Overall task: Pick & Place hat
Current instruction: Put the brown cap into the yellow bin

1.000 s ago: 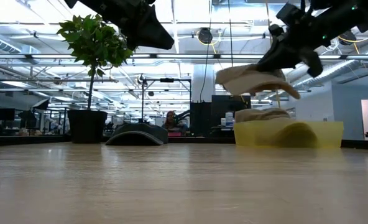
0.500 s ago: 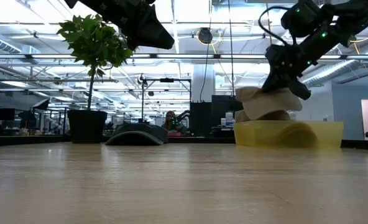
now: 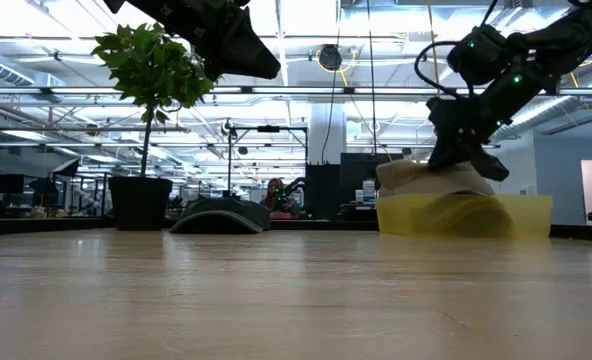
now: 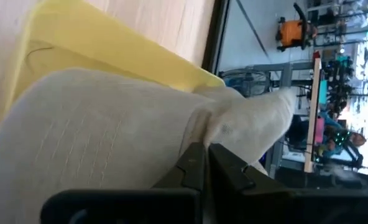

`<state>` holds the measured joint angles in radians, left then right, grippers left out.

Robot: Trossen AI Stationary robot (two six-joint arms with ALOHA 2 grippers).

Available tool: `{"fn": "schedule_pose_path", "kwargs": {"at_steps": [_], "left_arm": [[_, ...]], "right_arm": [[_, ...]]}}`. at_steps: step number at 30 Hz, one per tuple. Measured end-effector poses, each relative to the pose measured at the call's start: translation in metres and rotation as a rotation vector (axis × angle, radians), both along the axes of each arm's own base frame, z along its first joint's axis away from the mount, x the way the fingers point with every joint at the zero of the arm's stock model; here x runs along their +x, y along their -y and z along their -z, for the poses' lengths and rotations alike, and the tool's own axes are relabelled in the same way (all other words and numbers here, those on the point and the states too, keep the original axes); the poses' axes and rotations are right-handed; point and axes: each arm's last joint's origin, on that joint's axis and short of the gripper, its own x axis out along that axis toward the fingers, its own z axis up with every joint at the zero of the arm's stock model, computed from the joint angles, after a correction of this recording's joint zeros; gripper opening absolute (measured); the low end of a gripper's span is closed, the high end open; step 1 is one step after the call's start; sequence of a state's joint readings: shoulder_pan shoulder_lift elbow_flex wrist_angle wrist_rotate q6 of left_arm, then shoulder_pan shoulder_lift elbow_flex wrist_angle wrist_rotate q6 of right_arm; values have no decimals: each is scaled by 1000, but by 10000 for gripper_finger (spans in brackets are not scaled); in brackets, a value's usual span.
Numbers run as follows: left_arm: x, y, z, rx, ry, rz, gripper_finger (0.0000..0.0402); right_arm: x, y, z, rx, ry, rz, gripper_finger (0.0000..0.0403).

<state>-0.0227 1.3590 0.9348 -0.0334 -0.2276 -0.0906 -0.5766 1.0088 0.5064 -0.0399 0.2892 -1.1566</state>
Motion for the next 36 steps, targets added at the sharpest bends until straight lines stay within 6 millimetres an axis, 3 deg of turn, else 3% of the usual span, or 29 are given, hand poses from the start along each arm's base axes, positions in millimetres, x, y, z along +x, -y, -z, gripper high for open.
{"fn": "schedule_pose_path", "kwargs": {"at_steps": [9,17,22,25,32,36], "left_arm": [[0,0,0,0,0,0,85],[0,0,0,0,0,0,85],[0,0,0,-2,-2,-1,85],[-1,0,2,-11,-18,-5,85],[-1,0,3,-15,-28,-7,85],[-1,0,3,-17,-28,-8,85]], "right_arm": [[-1,1,6,-93,153,52,40],[0,0,-3,-220,349,217,67],[0,-8,8,-231,231,161,66],[1,-12,11,-223,264,186,56],[3,-25,-2,-154,609,362,40],[3,-37,-10,23,930,463,39]]}}
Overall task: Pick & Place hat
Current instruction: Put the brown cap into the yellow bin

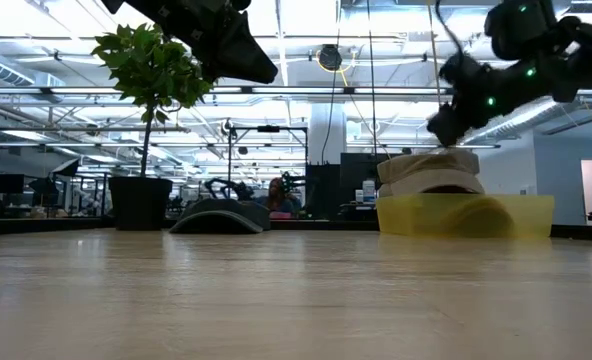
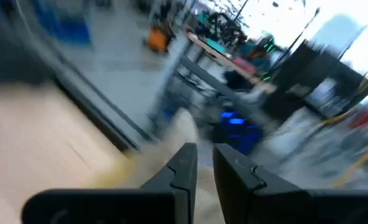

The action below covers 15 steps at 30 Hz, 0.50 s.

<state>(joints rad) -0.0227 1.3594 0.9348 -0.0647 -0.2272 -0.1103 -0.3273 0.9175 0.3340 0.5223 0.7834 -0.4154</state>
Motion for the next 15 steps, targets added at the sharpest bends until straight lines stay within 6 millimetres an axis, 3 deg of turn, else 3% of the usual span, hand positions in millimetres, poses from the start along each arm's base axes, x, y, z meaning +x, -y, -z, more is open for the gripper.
{"fn": "schedule_pose_path", "kwargs": {"at_steps": [5,9,15], "left_arm": [[0,2,0,-7,2,1,85],[0,6,0,-1,3,18,85],[3,4,-5,73,46,50,85]], "right_arm": [[2,-15,-3,211,326,-139,49],[2,-25,-3,288,327,-286,60],[-3,-31,2,522,424,-357,77]]}}
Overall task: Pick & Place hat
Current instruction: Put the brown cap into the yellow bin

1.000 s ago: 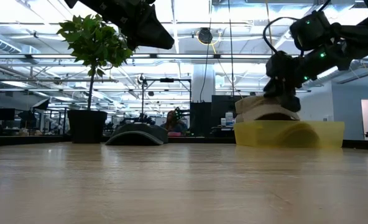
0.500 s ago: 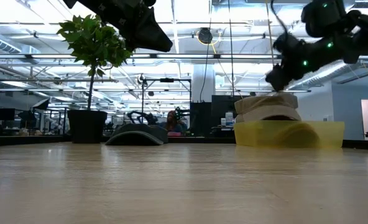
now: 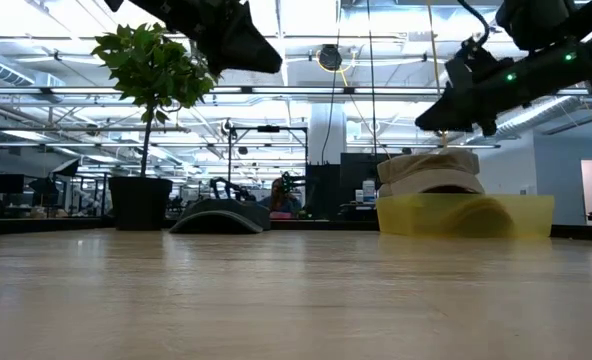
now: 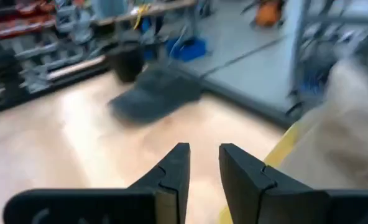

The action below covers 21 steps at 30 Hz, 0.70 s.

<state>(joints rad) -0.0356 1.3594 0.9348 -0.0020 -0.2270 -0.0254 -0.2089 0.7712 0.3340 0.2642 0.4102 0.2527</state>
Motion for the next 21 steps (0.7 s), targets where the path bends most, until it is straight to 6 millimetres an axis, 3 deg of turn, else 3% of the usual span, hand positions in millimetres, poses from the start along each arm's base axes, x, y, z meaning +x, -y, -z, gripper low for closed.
{"fn": "schedule_pose_path", "kwargs": {"at_steps": [10,14,21], "left_arm": [[5,-17,-15,103,142,-18,85],[6,-23,-18,105,170,-18,85],[6,-30,-20,77,198,17,85]], "right_arm": [[-13,-3,28,289,-161,76,91],[-18,-2,33,352,-149,211,95],[-22,-2,49,387,-111,243,96]]}}
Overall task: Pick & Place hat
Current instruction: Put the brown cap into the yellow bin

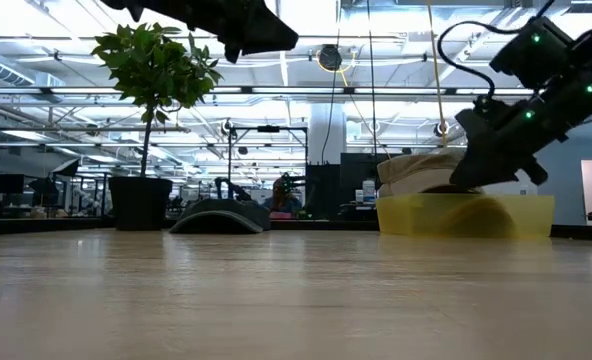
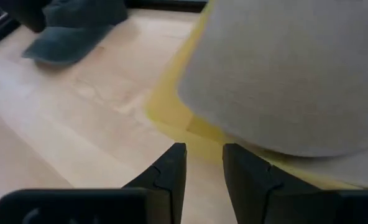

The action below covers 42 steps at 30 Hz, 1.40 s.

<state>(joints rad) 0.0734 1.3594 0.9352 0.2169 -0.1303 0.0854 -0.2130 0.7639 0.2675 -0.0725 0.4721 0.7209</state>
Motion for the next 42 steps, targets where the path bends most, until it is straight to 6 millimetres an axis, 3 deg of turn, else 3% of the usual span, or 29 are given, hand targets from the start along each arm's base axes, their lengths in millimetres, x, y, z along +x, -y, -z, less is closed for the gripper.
{"fn": "schedule_pose_path", "kwargs": {"at_steps": [9,27,42], "left_arm": [[0,0,0,-11,-2,-1,85],[0,3,2,-21,-17,7,85],[-1,3,4,-44,-39,1,85]], "right_arm": [[-6,8,14,-21,81,58,96],[-6,10,6,-94,108,36,96],[-17,6,6,-50,91,54,96]]}}
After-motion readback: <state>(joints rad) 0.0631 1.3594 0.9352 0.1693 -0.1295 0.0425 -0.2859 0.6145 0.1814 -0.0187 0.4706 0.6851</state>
